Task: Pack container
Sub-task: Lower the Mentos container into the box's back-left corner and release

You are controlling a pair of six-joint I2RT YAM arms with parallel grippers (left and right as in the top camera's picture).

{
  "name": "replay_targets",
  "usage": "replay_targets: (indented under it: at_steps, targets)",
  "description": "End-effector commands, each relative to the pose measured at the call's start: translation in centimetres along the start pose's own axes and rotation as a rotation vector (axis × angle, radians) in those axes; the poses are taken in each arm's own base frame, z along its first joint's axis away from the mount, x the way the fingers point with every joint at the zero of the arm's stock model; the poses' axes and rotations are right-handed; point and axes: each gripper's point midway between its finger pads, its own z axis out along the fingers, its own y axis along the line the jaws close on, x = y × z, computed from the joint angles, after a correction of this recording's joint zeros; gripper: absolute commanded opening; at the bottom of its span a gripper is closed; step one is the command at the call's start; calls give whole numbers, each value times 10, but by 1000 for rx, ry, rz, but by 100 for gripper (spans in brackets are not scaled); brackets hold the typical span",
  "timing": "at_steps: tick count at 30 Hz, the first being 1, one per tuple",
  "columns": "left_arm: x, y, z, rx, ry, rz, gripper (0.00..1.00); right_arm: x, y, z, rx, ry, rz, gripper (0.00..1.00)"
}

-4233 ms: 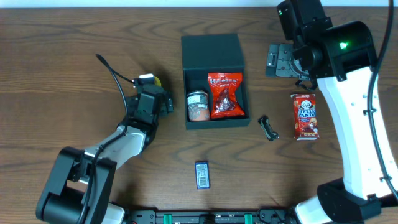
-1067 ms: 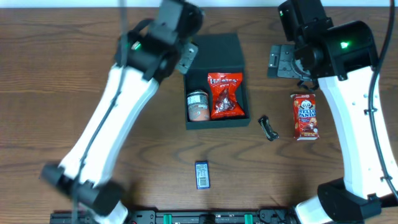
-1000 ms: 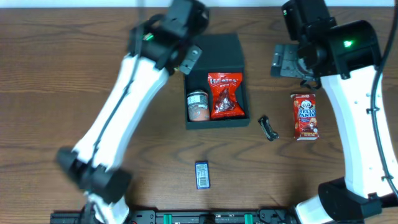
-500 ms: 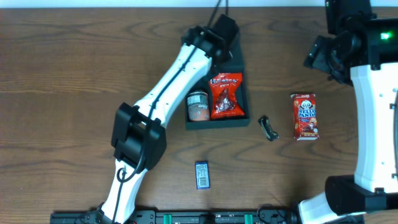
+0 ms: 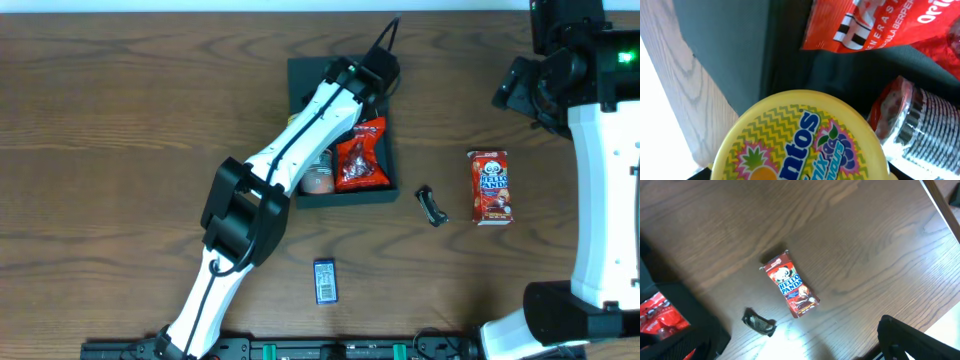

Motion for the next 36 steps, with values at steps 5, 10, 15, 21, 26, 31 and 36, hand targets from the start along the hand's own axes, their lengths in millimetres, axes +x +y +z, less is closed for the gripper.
replay_targets:
  at_steps: [5, 10, 15, 21, 26, 31, 36]
  targets:
    - [-1, 10, -10, -63, 11, 60, 6, -2, -3, 0, 8, -4, 24, 99]
    - [-1, 5, -11, -52, 12, 72, 11, -2, -3, 0, 8, -4, 24, 99]
    - [-3, 2, -11, -35, 3, 62, 31, -1, -4, 0, 8, -3, 23, 99]
    - [-3, 2, -11, -35, 4, 54, 54, -1, -3, 0, 8, -3, 23, 99]
    - [-2, 1, -11, -33, 6, 56, 56, -1, -4, 0, 8, -3, 23, 99]
    - [1, -1, -11, -25, 18, 62, 71, -1, -4, 0, 8, -3, 23, 99]
    - [-1, -6, -11, 5, 2, 58, 96, -1, -4, 0, 8, -3, 23, 99]
